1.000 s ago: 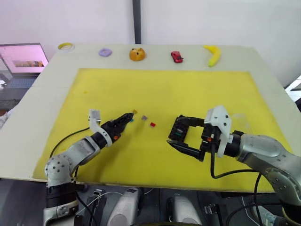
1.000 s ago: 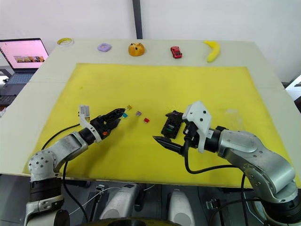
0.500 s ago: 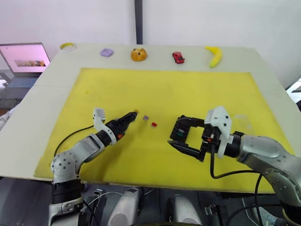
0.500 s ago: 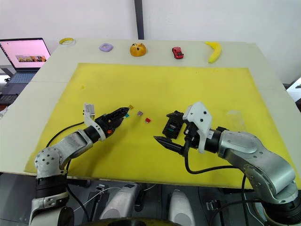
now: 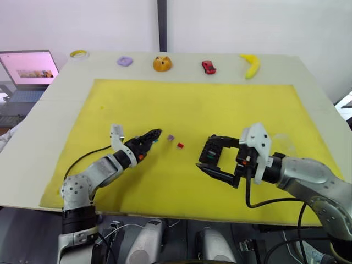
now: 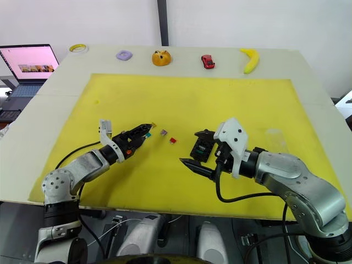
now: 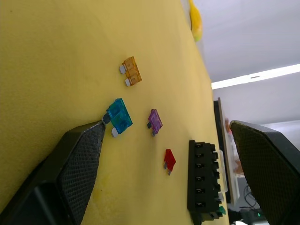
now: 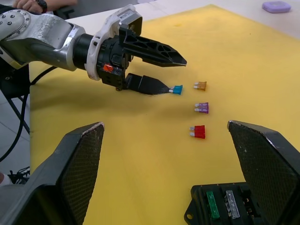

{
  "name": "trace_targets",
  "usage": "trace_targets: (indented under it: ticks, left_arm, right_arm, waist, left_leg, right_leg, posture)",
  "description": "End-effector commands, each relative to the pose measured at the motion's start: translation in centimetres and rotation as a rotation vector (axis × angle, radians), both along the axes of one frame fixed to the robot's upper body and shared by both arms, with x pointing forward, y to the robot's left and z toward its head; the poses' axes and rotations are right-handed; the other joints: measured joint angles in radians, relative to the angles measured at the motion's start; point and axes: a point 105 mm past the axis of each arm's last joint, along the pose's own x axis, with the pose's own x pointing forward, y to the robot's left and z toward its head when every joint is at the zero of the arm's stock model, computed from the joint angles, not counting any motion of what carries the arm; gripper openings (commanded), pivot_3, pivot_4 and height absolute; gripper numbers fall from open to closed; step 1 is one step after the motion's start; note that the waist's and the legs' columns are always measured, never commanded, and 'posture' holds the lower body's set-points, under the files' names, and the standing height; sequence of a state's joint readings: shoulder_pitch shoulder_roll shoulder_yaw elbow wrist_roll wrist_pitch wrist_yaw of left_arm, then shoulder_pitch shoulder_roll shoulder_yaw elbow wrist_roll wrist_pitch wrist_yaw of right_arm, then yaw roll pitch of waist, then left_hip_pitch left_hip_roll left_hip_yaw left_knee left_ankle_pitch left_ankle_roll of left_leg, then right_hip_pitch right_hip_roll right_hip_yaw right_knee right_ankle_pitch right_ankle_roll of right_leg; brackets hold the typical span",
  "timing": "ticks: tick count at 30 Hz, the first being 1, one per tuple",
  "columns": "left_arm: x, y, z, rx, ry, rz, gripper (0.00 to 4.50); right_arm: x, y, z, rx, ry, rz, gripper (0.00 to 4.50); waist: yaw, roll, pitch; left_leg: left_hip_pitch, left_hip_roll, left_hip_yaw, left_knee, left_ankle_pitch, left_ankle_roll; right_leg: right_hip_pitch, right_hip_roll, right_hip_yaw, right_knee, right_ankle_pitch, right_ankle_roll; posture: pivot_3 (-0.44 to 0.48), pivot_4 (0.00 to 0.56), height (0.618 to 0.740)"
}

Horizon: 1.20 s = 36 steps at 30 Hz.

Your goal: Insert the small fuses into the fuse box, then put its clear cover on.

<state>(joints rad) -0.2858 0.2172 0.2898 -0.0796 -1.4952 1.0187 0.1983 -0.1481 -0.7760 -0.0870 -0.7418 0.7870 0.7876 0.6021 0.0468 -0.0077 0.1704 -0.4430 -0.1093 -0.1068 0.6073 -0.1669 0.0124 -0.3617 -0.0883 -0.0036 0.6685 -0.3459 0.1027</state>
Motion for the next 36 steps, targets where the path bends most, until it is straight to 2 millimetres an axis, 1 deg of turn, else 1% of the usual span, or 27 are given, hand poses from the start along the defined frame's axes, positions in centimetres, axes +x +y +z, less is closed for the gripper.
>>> trace_targets:
  ticks: [1, 11, 17, 22, 27, 31, 36]
  left_arm:
    - [-0.7, -1.5, -1.3, 0.014, 0.060, -0.078, 4.50]
    - [0.0, -1.9, -1.7, 0.018, 0.067, -0.075, 4.50]
    - [0.0, -2.5, -1.8, 0.002, 0.053, -0.107, 4.50]
    - [0.0, -2.6, -2.0, 0.034, 0.046, -0.114, 4.50]
    - [0.4, -3.5, -0.9, 0.043, 0.024, -0.129, 4.50]
    - [0.5, -3.2, -1.1, 0.054, 0.031, -0.115, 4.50]
    - [0.7, -2.5, -1.8, 0.046, 0.069, -0.057, 4.50]
  right_arm:
    - [0.2, -0.1, 1.1, 0.010, -0.057, -0.009, 4.44]
    - [0.3, -0.3, 1.0, 0.011, -0.054, -0.025, 4.44]
    - [0.3, -0.4, 1.0, 0.006, -0.051, -0.031, 4.44]
    - [0.3, -0.5, 1.0, 0.005, -0.049, -0.035, 4.44]
    - [0.4, -0.7, 0.9, 0.006, -0.048, -0.040, 4.44]
    - [0.4, -0.7, 0.9, 0.006, -0.050, -0.044, 4.44]
    - [0.4, -0.8, 0.8, 0.004, -0.051, -0.052, 4.44]
  waist:
    - [0.000, 0.000, 0.000]
    - [0.011, 0.000, 0.000]
    - [0.020, 0.000, 0.000]
    - [0.020, 0.000, 0.000]
    - [0.022, 0.000, 0.000]
    - [0.022, 0.000, 0.000]
    - [0.022, 0.000, 0.000]
  left_leg:
    - [0.000, 0.000, 0.000, 0.000, 0.000, 0.000]
    - [0.000, 0.000, 0.000, 0.000, 0.000, 0.000]
    - [0.000, 0.000, 0.000, 0.000, -0.001, 0.001]
    - [0.000, 0.000, 0.000, 0.000, -0.002, -0.002]
    - [0.000, -0.001, 0.000, 0.000, -0.002, -0.002]
    - [-0.001, -0.001, 0.000, 0.000, -0.003, -0.001]
    - [-0.001, -0.001, 0.000, 0.000, -0.003, -0.001]
  right_leg:
    - [0.000, 0.000, 0.000, 0.000, 0.000, 0.000]
    - [0.001, 0.000, 0.000, -0.002, -0.001, -0.001]
    - [0.002, 0.000, 0.000, -0.003, -0.001, -0.001]
    - [0.002, 0.000, 0.000, -0.004, -0.001, -0.001]
    - [0.002, -0.001, 0.000, -0.004, -0.001, -0.001]
    - [0.002, -0.001, 0.000, -0.005, -0.001, -0.001]
    - [0.002, -0.001, 0.000, -0.005, -0.001, -0.001]
  posture:
    - [0.000, 0.150, 0.735]
    - [0.000, 0.150, 0.735]
    - [0.000, 0.150, 0.735]
    - [0.000, 0.150, 0.735]
    - [0.000, 0.150, 0.735]
    - [0.000, 0.150, 0.735]
    - [0.000, 0.150, 0.735]
